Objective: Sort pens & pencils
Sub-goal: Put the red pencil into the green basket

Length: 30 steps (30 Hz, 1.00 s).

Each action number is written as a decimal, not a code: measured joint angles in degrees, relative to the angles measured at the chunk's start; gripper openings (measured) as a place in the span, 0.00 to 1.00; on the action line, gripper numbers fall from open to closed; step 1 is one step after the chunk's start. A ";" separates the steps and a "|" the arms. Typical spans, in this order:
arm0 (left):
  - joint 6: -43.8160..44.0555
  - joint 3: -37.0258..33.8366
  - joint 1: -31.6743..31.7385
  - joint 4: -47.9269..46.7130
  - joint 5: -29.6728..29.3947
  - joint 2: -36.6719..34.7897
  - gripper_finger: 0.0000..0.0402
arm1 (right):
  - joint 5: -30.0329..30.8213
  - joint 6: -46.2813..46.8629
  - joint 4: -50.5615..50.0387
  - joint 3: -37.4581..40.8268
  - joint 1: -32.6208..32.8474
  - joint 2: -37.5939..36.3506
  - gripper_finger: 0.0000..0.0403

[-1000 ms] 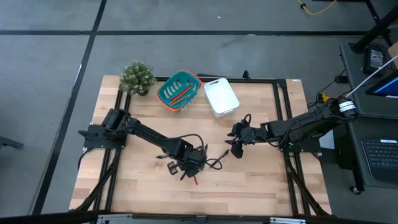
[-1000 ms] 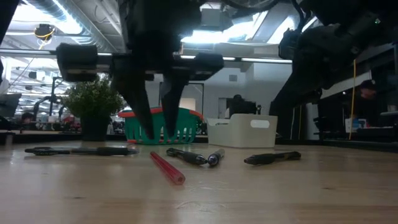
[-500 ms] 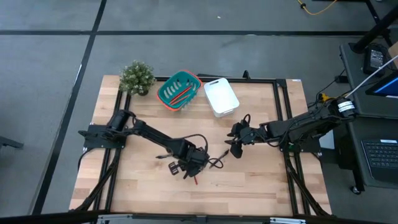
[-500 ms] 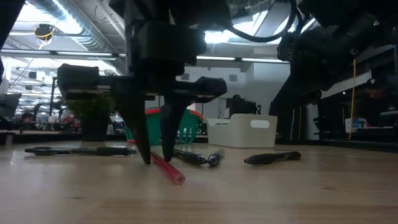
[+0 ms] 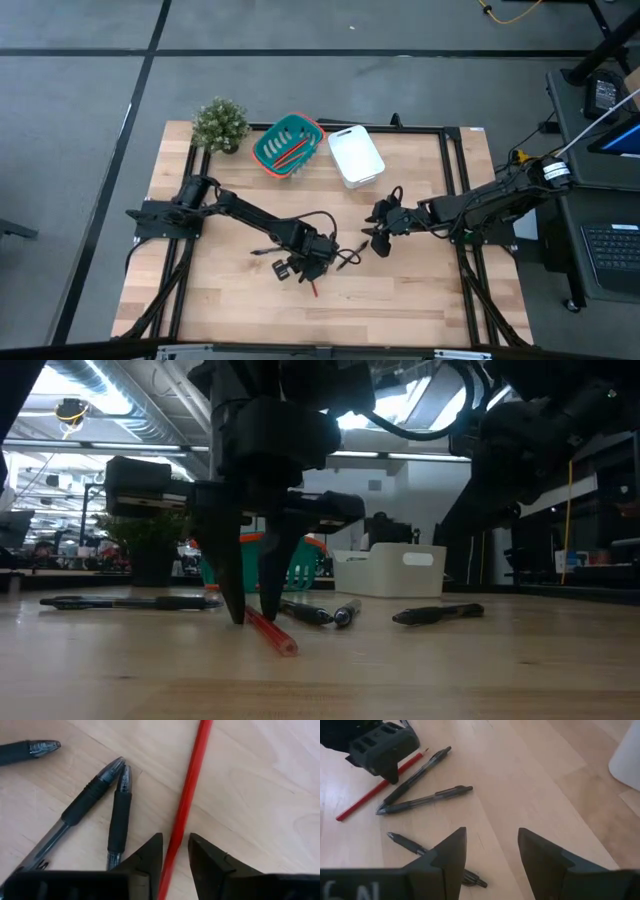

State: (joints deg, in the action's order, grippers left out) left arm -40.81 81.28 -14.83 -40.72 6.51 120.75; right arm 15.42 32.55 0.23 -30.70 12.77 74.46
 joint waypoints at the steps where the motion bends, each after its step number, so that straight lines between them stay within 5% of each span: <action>1: 0.47 0.04 0.23 -0.10 0.64 0.13 0.21 | 0.00 0.15 0.00 0.00 0.11 0.00 0.45; 30: 1.69 0.01 0.87 -0.34 1.42 0.22 0.01 | 0.00 0.01 0.11 0.00 0.53 -0.04 0.45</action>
State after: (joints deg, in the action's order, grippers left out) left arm -39.11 81.29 -13.96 -41.06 7.92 120.97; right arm 15.42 32.55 0.34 -30.70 13.30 74.41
